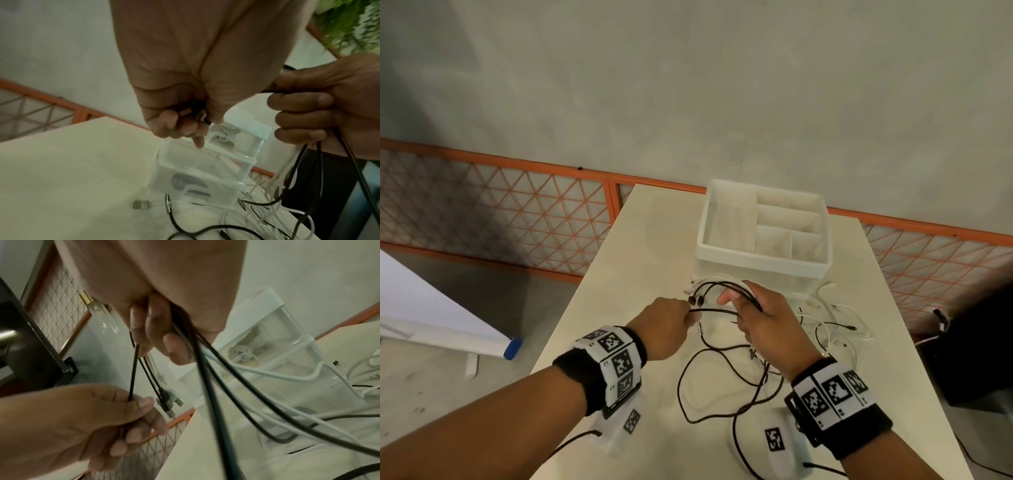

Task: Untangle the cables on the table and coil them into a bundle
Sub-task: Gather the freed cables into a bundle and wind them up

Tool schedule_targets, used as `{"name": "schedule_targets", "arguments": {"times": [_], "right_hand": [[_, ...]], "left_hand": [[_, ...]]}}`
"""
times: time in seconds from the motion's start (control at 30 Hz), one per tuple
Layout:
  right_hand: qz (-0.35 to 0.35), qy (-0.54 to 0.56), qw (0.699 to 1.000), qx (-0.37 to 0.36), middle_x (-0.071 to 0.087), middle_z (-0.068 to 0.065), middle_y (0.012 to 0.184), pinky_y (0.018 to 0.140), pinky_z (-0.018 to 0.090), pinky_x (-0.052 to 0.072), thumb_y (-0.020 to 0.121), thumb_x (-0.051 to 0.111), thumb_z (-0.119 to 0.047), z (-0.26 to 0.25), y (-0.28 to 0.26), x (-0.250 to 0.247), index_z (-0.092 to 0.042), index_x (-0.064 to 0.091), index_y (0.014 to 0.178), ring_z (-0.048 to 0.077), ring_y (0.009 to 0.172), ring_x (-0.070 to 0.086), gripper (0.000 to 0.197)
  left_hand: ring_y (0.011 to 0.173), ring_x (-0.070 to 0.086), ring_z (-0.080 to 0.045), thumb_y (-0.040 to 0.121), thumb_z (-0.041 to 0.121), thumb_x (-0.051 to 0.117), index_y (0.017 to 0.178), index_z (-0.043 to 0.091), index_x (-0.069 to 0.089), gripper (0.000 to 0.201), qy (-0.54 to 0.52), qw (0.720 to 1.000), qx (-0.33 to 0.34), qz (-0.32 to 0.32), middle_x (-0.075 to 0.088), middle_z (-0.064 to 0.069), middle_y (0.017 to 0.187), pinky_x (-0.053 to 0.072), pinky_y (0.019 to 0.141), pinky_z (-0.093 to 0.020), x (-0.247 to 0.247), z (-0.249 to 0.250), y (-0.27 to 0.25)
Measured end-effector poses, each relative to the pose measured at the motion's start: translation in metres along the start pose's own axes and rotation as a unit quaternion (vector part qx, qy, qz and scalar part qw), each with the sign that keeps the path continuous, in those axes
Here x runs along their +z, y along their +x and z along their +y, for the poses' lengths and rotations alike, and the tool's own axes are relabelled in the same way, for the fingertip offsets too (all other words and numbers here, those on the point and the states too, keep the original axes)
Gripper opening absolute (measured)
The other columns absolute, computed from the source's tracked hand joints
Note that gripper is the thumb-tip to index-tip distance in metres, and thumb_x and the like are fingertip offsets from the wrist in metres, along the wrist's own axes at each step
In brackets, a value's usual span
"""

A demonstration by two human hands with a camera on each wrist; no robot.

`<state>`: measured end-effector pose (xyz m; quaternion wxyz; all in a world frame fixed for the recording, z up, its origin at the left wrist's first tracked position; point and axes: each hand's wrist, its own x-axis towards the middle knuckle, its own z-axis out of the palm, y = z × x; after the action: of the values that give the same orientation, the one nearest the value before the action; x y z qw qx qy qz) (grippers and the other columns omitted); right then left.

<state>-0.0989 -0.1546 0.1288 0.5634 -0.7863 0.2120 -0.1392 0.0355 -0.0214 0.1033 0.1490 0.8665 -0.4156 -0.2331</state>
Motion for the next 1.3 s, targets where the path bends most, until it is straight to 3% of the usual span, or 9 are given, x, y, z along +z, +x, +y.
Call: {"name": "schedule_targets", "arguments": {"times": [0.23, 0.3, 0.4, 0.53, 0.67, 0.8, 1.03, 1.13, 1.3], "right_hand": [[-0.031, 0.047, 0.998, 0.008, 0.037, -0.013, 0.048, 0.049, 0.022, 0.027, 0.102, 0.052, -0.008, -0.002, -0.005, -0.008, -0.02, 0.076, 0.087, 0.009, 0.047, 0.028, 0.031], [-0.053, 0.07, 0.996, -0.004, 0.047, -0.014, 0.048, 0.05, 0.021, 0.027, 0.101, 0.051, 0.0, -0.006, -0.006, -0.007, -0.013, 0.077, 0.093, 0.006, 0.046, 0.03, 0.029], [-0.068, 0.077, 0.993, -0.052, 0.066, 0.0, 0.064, 0.051, 0.013, 0.033, 0.095, 0.057, 0.006, -0.017, -0.009, -0.009, -0.002, 0.074, 0.101, 0.003, 0.046, 0.041, 0.02], [0.006, -0.113, 0.993, -0.021, 0.064, -0.015, 0.062, 0.054, 0.016, 0.039, 0.083, 0.062, 0.003, -0.008, -0.003, -0.025, -0.023, 0.07, 0.084, 0.003, 0.052, 0.051, 0.027], [-0.003, -0.16, 0.986, -0.042, 0.067, -0.009, 0.068, 0.059, 0.02, 0.044, 0.087, 0.061, -0.005, -0.011, -0.001, -0.016, -0.015, 0.068, 0.084, 0.002, 0.061, 0.058, 0.013], [0.064, -0.098, 0.987, -0.107, 0.069, -0.007, 0.075, 0.061, 0.012, 0.045, 0.09, 0.062, -0.004, -0.026, 0.007, -0.011, -0.019, 0.063, 0.086, -0.001, 0.065, 0.06, 0.016], [0.052, -0.369, 0.921, 0.115, 0.065, -0.003, 0.075, 0.073, 0.035, 0.052, 0.092, 0.057, -0.037, 0.071, 0.006, -0.043, -0.026, 0.055, 0.072, 0.026, 0.084, 0.066, 0.023], [0.062, -0.347, 0.915, 0.198, 0.063, 0.0, 0.075, 0.071, 0.031, 0.042, 0.098, 0.054, -0.046, 0.086, 0.004, -0.053, -0.02, 0.061, 0.07, 0.029, 0.085, 0.062, 0.039], [0.235, -0.238, 0.94, 0.074, 0.067, 0.006, 0.066, 0.061, 0.032, 0.043, 0.094, 0.065, -0.03, 0.028, 0.017, -0.084, -0.011, 0.065, 0.07, 0.031, 0.071, 0.065, 0.03]], "left_hand": [[0.145, 0.023, -0.02, 0.059, 0.063, 0.081, 0.155, 0.027, -0.007, 0.136, -0.165, 0.986, -0.011, 0.005, 0.016, -0.002, 0.16, 0.028, 0.112, -0.031, -0.022, 0.0, -0.006], [0.138, 0.031, -0.01, 0.063, 0.058, 0.081, 0.153, 0.04, 0.012, 0.115, -0.162, 0.983, 0.083, 0.005, 0.029, 0.009, 0.155, 0.033, 0.112, -0.033, -0.031, 0.01, -0.006], [0.083, 0.064, -0.006, 0.091, 0.031, 0.063, 0.1, 0.038, 0.064, 0.011, -0.174, 0.976, 0.127, -0.029, 0.073, 0.006, 0.095, 0.056, 0.079, -0.035, -0.031, 0.023, -0.004], [0.062, 0.066, -0.02, 0.097, 0.036, 0.053, 0.091, 0.021, 0.064, 0.019, -0.147, 0.986, 0.061, -0.055, 0.072, -0.006, 0.078, 0.051, 0.046, -0.03, -0.038, 0.02, -0.007], [0.085, 0.069, -0.014, 0.084, 0.025, 0.072, 0.135, 0.031, 0.04, 0.061, -0.177, 0.968, 0.137, -0.114, 0.07, 0.006, 0.096, 0.057, 0.078, -0.029, -0.049, 0.038, -0.016], [0.068, 0.053, -0.009, 0.083, 0.003, 0.063, 0.117, 0.016, 0.061, 0.036, -0.327, 0.935, 0.129, -0.038, 0.058, 0.011, 0.075, 0.044, 0.06, -0.021, -0.059, 0.061, -0.011], [0.039, 0.026, -0.004, 0.083, 0.053, 0.063, 0.087, 0.016, 0.075, 0.039, -0.407, 0.89, 0.105, 0.175, 0.03, 0.016, 0.043, 0.026, 0.044, -0.019, -0.111, 0.048, -0.022], [0.038, 0.024, -0.005, 0.089, 0.049, 0.06, 0.079, 0.016, 0.074, 0.038, -0.33, 0.911, 0.094, 0.228, 0.028, 0.013, 0.04, 0.024, 0.042, -0.016, -0.112, 0.03, -0.021], [0.044, 0.046, -0.01, 0.097, 0.054, 0.042, 0.064, 0.024, 0.063, 0.049, -0.063, 0.984, -0.003, 0.164, 0.048, 0.006, 0.048, 0.03, 0.048, -0.025, -0.077, -0.005, -0.014]]}}
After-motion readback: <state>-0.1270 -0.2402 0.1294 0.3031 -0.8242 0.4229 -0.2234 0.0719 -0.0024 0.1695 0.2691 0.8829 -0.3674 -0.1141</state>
